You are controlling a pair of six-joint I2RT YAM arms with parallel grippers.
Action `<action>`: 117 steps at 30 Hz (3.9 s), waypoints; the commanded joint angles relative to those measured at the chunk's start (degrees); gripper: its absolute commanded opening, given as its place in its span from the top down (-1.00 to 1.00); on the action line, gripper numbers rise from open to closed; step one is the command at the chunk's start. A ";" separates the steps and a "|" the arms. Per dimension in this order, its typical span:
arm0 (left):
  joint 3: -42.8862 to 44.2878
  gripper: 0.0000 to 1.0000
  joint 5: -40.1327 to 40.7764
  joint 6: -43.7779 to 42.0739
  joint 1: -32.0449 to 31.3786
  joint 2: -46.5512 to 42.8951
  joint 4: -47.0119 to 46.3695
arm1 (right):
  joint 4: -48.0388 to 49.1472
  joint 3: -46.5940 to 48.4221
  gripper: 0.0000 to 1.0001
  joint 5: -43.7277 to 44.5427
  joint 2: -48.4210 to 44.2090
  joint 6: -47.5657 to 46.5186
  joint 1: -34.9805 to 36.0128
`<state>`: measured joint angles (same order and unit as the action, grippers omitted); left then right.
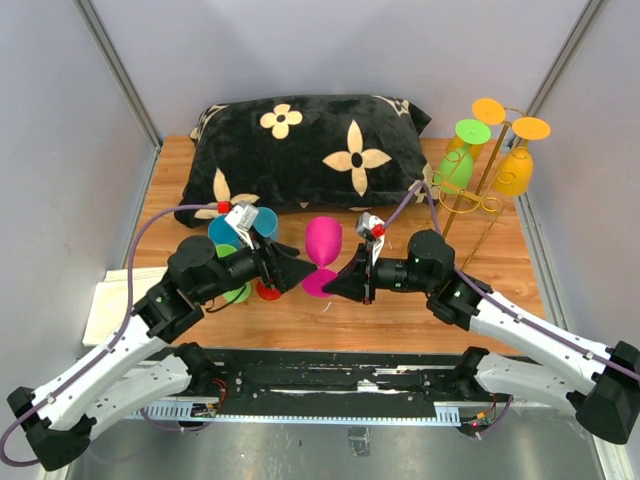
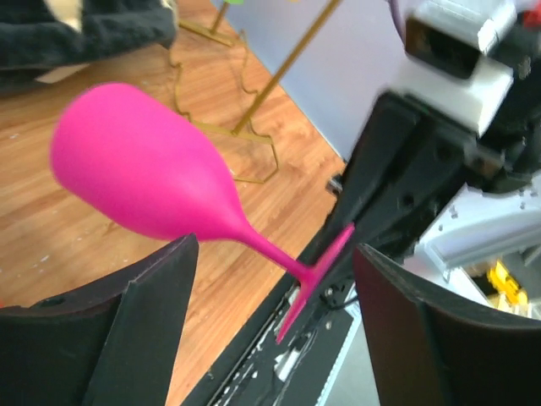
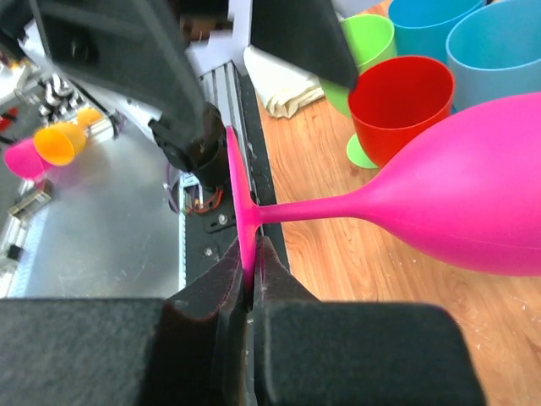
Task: Take the wine glass off the wine glass rack
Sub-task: Place the wine glass at the center of the board.
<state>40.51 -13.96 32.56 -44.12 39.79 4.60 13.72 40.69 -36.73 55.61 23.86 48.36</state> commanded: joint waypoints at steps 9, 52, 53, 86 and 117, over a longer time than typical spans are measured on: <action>6.61 -0.85 11.35 -4.81 -0.31 -4.77 12.63 | -6.89 -6.01 0.99 6.20 -1.95 -46.98 16.29; 8.81 -0.92 -34.90 -2.66 16.60 7.37 16.96 | -15.38 -12.49 0.99 8.76 -7.53 -68.59 20.42; 8.53 -0.90 -35.54 -2.65 16.57 7.27 16.52 | -15.22 -12.67 0.99 9.06 -7.88 -68.62 20.45; 4.76 -0.55 -43.38 -5.42 11.42 1.39 11.53 | -12.72 -12.98 0.98 14.98 -7.46 -69.12 20.45; 4.31 -0.03 -41.51 -9.49 5.98 2.92 13.30 | -8.35 -15.83 0.96 25.02 -9.62 -69.47 20.45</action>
<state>43.62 -49.52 22.83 -35.51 42.61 14.26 0.58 24.84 -19.29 46.76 -48.31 69.36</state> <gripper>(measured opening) 0.521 0.032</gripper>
